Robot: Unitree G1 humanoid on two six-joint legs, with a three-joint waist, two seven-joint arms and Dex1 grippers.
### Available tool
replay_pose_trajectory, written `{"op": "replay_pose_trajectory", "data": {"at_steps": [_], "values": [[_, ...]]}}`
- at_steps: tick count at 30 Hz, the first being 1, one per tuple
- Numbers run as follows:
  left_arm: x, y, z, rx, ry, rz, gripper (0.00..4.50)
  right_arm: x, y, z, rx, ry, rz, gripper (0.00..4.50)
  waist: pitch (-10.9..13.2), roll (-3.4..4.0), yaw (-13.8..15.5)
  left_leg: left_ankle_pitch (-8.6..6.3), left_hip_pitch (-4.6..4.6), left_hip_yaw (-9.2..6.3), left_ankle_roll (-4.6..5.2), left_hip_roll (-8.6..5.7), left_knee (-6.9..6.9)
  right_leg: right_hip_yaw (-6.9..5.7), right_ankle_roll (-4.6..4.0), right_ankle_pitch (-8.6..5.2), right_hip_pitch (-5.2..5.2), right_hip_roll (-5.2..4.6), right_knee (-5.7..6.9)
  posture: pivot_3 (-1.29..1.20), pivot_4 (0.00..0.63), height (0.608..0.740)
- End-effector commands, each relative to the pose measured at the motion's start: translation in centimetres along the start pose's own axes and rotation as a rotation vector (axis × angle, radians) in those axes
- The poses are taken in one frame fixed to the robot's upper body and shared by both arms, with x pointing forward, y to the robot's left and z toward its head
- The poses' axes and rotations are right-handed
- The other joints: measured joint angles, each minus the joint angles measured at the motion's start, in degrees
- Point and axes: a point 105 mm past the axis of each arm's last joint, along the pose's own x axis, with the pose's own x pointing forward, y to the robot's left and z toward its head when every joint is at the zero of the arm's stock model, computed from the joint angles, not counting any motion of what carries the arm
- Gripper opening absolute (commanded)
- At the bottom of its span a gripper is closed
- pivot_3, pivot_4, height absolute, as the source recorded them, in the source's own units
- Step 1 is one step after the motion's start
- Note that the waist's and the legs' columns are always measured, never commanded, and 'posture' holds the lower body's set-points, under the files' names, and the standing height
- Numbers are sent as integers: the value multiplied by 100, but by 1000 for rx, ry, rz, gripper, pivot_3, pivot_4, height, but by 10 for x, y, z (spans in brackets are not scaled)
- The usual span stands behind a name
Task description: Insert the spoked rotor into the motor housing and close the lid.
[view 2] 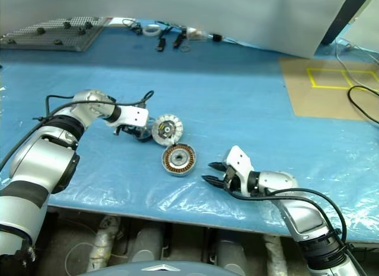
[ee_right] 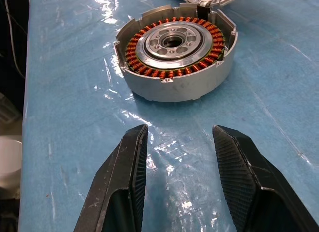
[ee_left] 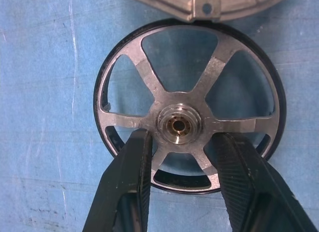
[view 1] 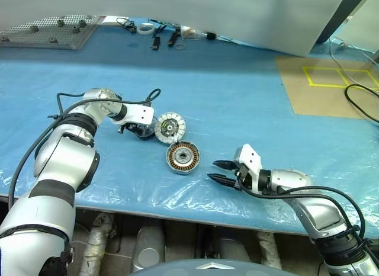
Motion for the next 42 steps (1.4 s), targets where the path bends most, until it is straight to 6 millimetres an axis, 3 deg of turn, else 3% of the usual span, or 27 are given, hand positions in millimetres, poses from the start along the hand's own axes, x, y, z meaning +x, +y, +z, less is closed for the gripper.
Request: {"op": "replay_pose_trajectory", "data": {"at_steps": [1,11,24,31,38,42], "values": [[-6,-2,-7,-10,2,2,1500,1,-1,8,-33,-30,9,2175,0,0,-6,0,0,0,0,0,0,0,0,0,-1,0,0,0,150,740],[-18,-1,-15,-54,-37,60,1500,7,-6,14,-50,-44,34,2175,1,1,-21,0,-2,2,0,1,-2,0,-1,0,-4,0,0,0,150,740],[-42,-3,-20,-226,-293,230,1500,15,-24,31,-106,-63,93,2175,2,3,-10,2,-27,12,-3,4,0,3,-5,-2,-35,0,8,0,150,740],[-62,-11,-37,-290,-324,305,1500,19,-37,34,-143,-61,113,2175,2,3,-35,13,-73,21,-18,6,4,9,-7,-2,-91,1,24,0,150,740],[-73,-11,-11,-357,-537,349,1500,15,-44,38,-162,-82,115,2175,2,3,-72,14,-80,23,-19,7,5,8,-12,-5,-98,0,25,0,150,740],[-71,-29,13,-345,-613,286,1500,11,-42,41,-165,-91,129,2175,2,2,-123,14,-81,27,-18,9,5,10,-36,-18,-100,0,28,0,150,740]]}}
